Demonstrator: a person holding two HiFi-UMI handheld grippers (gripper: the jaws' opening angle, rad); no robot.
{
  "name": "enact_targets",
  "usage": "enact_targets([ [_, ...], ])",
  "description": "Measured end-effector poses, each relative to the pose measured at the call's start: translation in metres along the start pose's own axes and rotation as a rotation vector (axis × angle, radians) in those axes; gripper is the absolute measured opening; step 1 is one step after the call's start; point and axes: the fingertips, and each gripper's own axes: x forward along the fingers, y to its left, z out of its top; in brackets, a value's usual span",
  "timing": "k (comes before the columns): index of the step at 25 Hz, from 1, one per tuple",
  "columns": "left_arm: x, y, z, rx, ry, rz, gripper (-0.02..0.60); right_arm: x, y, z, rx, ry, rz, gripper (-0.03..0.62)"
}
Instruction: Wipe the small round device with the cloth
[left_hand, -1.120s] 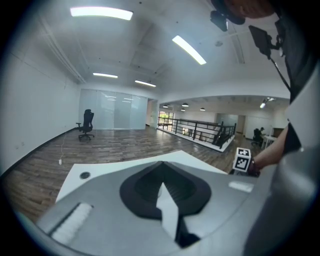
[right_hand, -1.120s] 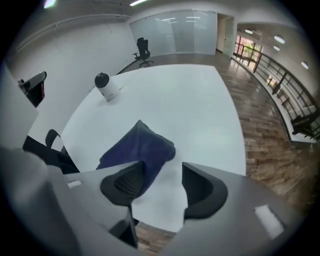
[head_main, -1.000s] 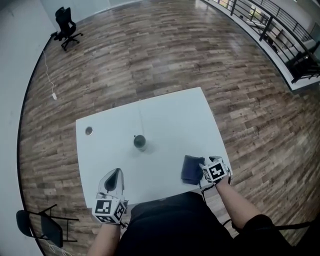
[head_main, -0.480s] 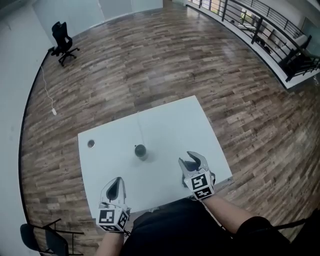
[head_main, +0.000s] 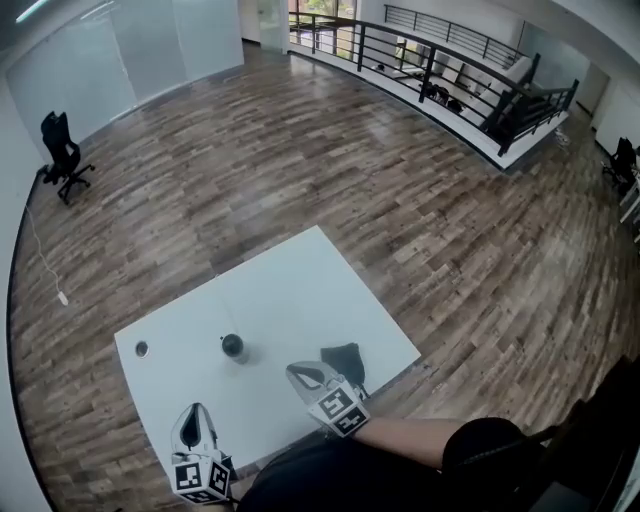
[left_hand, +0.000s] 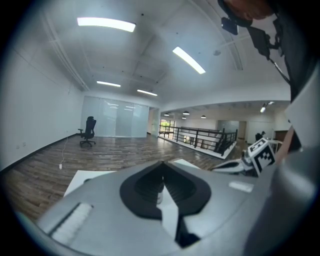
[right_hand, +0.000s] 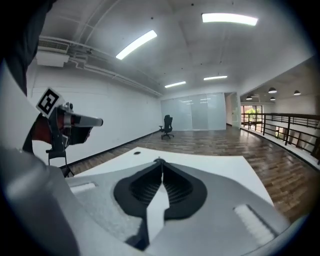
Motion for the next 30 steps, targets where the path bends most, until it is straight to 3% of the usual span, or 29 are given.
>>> enact_targets([
  [3, 0.003, -0.003, 0.002, 0.017, 0.001, -0.021, 0.008, 0.0, 0.003, -0.034, 0.028, 0.094, 0.002, 0.002],
  [6, 0.002, -0.006, 0.003, 0.033, 0.001, -0.032, 0.008, -0.001, 0.002, -0.045, -0.019, 0.128, -0.008, 0.002],
  [16, 0.012, -0.018, -0.004, 0.051, 0.024, -0.09, 0.008, -0.004, 0.0, -0.05, -0.054, 0.131, -0.032, 0.002],
  [30, 0.013, -0.003, -0.003, 0.033, 0.028, -0.085, 0.008, 0.012, -0.002, -0.046, -0.043, 0.133, -0.043, 0.002],
])
